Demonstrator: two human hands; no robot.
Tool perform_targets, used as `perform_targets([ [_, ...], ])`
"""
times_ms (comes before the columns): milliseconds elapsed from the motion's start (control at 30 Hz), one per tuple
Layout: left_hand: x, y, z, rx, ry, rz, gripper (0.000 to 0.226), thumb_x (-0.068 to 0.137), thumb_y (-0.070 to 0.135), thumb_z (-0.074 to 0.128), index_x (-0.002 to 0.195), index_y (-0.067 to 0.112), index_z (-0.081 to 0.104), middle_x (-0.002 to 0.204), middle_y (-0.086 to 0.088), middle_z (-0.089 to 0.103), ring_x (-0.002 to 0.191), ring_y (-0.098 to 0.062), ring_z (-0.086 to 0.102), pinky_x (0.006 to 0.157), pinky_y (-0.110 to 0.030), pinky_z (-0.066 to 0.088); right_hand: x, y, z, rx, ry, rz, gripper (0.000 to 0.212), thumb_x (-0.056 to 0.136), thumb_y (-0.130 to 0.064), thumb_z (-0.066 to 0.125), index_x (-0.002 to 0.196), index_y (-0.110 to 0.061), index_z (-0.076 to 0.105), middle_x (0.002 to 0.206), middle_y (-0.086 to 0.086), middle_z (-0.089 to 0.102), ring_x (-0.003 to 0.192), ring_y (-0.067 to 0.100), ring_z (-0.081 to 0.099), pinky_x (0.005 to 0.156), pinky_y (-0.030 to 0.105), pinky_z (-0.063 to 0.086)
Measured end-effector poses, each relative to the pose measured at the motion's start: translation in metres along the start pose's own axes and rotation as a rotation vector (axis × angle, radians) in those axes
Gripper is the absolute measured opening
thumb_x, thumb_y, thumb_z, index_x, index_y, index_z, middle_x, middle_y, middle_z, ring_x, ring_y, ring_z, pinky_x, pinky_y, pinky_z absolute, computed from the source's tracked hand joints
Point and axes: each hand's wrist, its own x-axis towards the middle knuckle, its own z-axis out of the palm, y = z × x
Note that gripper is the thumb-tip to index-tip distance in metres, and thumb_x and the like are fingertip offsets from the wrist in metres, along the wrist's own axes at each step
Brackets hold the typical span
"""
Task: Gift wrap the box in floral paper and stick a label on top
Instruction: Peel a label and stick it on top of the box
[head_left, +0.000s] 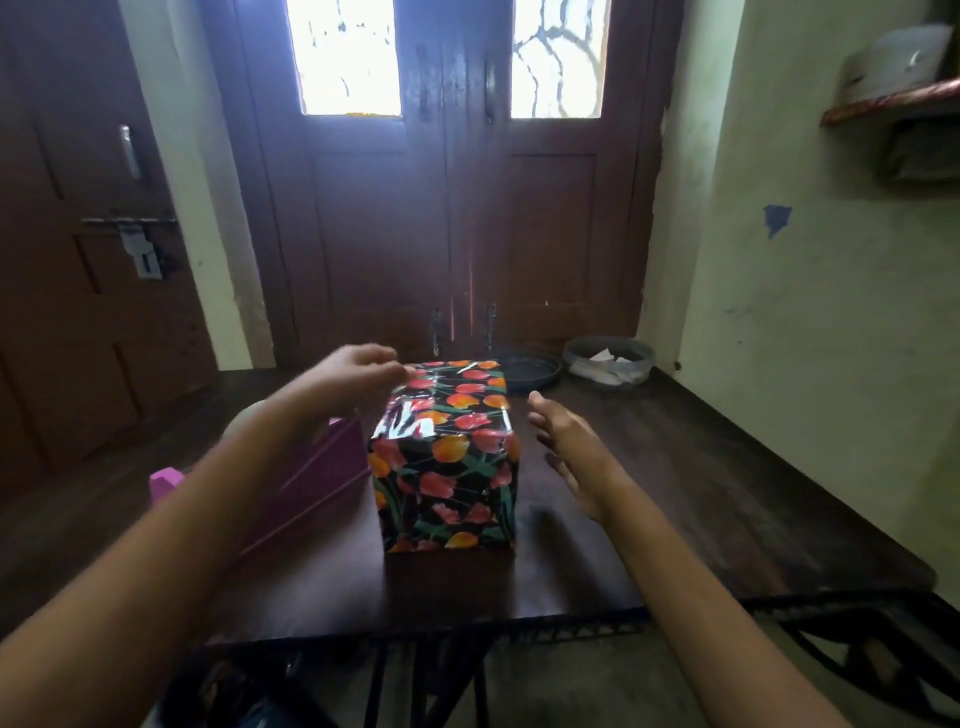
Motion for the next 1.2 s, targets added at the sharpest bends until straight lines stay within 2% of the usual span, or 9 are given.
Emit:
perform_targets([
  [67,0.016,0.025,0.006,0.026,0.015,0.112,0.038,0.081,0.026,0.070,0.116,0.014,0.059,0.090,-0.005,0.063,0.078,-0.018,0.058,0.068,-0.029,0.046,0.011,-0.005,-0.024,-0.129,0.090,-0.068,0.041,0.096,-0.024,0.048,0.134,-0.008,0.047,0.137,0.003,0.048,0.127,0.015,0.042,0.095,0.021,0.032],
  [167,0.049,0.061,0.033,0.163,-0.047,0.197,0.024,0.082,0.020,0.069,0.103,0.009,0.067,0.088,-0.008,0.066,0.083,-0.020,0.060,0.076,-0.032,0.050,0.029,-0.008,-0.058,-0.340,0.179,-0.111,0.041,0.094,-0.019,0.052,0.133,-0.006,0.050,0.135,0.006,0.052,0.124,0.015,0.046,0.087,0.018,0.034],
  [267,0.085,0.091,0.064,0.282,-0.173,0.196,0.018,0.084,0.017,0.065,0.097,0.003,0.068,0.081,-0.012,0.065,0.074,-0.023,0.056,0.068,-0.032,0.046,0.059,-0.006,-0.092,-0.683,0.236,-0.140,0.047,0.093,-0.025,0.053,0.136,-0.010,0.046,0.139,0.008,0.049,0.128,0.021,0.045,0.099,0.026,0.036],
  [433,0.141,0.115,0.097,0.503,-0.209,0.223,0.010,0.081,0.025,0.066,0.084,0.017,0.071,0.085,-0.011,0.070,0.071,-0.021,0.060,0.068,-0.036,0.054,0.123,0.011,-0.130,-1.199,0.183,-0.119,0.064,0.092,-0.032,0.049,0.147,-0.012,0.023,0.153,0.009,0.025,0.141,0.023,0.024,0.109,0.031,0.024],
  [567,0.177,0.112,0.107,0.655,-0.246,0.220,0.009,0.075,0.033,0.070,0.077,0.025,0.068,0.095,-0.010,0.071,0.088,-0.025,0.065,0.084,-0.040,0.052,0.174,0.026,-0.152,-1.424,0.165,-0.069,0.072,0.092,-0.034,0.048,0.148,-0.011,0.010,0.158,0.007,0.007,0.145,0.020,0.005,0.116,0.040,0.008],
  [700,0.201,0.102,0.110,0.671,-0.242,0.212,0.008,0.086,0.022,0.063,0.089,0.019,0.070,0.089,-0.005,0.067,0.089,-0.024,0.062,0.086,-0.037,0.050,0.204,0.035,-0.165,-1.517,0.152,-0.012,0.073,0.093,-0.035,0.047,0.149,-0.012,0.007,0.158,0.008,0.006,0.145,0.024,0.003,0.115,0.045,0.005],
  [867,0.206,0.097,0.118,0.646,-0.218,0.213,0.011,0.085,0.024,0.064,0.094,0.020,0.070,0.082,0.003,0.064,0.076,-0.012,0.057,0.066,-0.022,0.046,0.198,0.035,-0.174,-1.558,0.240,-0.152,0.053,0.089,-0.032,0.048,0.138,-0.016,0.038,0.141,0.009,0.043,0.132,0.026,0.034,0.113,0.042,0.018],
  [967,0.199,0.097,0.126,0.651,-0.212,0.234,0.012,0.085,0.026,0.064,0.094,0.023,0.070,0.078,0.009,0.061,0.072,-0.008,0.055,0.061,-0.018,0.043,0.170,0.029,-0.175,-1.552,0.239,-0.220,0.044,0.089,-0.034,0.047,0.130,-0.018,0.048,0.131,0.007,0.052,0.123,0.027,0.042,0.107,0.037,0.025],
  [1200,0.148,0.118,0.147,0.549,-0.230,0.325,0.016,0.081,0.029,0.068,0.095,0.024,0.071,0.091,0.006,0.066,0.089,-0.010,0.058,0.081,-0.022,0.044,0.066,0.016,-0.169,-1.206,0.143,-0.430,0.024,0.088,-0.030,0.057,0.108,-0.024,0.067,0.112,-0.003,0.065,0.106,0.018,0.056,0.090,0.029,0.039],
])
